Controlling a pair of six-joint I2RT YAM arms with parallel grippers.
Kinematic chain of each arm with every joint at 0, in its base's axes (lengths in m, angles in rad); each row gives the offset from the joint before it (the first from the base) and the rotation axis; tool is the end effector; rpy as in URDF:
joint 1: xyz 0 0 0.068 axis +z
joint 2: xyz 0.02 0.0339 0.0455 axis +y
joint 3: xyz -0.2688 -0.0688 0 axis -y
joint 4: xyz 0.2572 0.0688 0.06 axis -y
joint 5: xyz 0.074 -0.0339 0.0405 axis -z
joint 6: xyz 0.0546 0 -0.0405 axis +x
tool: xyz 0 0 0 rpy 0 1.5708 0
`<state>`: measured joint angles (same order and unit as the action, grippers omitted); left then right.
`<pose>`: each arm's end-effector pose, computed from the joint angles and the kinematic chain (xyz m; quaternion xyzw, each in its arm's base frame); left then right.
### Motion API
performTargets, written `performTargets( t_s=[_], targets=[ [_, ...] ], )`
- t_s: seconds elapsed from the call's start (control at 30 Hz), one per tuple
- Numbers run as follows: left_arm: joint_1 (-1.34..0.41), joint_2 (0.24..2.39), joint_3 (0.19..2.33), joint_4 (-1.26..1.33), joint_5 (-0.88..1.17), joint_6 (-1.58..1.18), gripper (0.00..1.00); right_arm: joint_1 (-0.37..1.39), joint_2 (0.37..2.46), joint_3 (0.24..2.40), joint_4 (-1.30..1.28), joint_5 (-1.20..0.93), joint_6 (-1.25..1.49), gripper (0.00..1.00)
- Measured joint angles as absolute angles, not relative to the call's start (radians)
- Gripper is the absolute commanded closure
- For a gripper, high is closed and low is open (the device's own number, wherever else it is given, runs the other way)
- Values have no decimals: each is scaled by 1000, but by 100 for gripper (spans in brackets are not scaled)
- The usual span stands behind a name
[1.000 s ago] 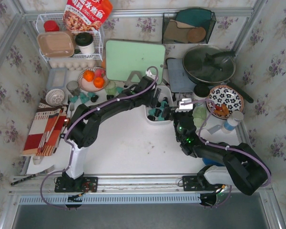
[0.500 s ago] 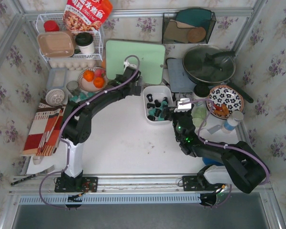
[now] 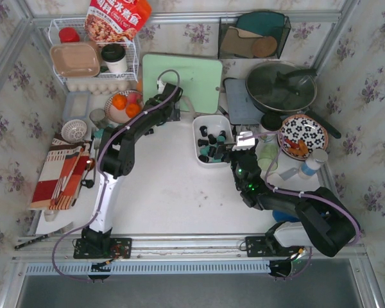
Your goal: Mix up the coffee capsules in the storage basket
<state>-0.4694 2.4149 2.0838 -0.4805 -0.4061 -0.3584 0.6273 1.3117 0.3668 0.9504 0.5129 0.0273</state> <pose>0.5173 -0.2382 0.1752 -0.0241 0.9125 0.0255 0.4076 0.2359 0.1380 0.2007 -0.0298 0.7048 0.0511 0.7070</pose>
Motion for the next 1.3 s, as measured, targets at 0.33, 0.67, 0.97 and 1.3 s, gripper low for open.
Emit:
performTargets(
  t_s=[0.33, 0.67, 0.97, 1.3],
  targets=[
    [-438, 2520, 2210, -606, -390, -357, 37, 627, 1321, 369, 950, 489, 28, 0],
    [-424, 2542, 2263, -679, -340, -348, 59, 627, 1320, 369, 950, 467, 31, 0],
    [-421, 2500, 2206, -687, -308, -348, 67, 627, 1319, 369, 950, 447, 38, 0],
    [-440, 2284, 1990, -654, -231, -348, 64, 627, 1312, 372, 947, 444, 38, 0]
  ],
)
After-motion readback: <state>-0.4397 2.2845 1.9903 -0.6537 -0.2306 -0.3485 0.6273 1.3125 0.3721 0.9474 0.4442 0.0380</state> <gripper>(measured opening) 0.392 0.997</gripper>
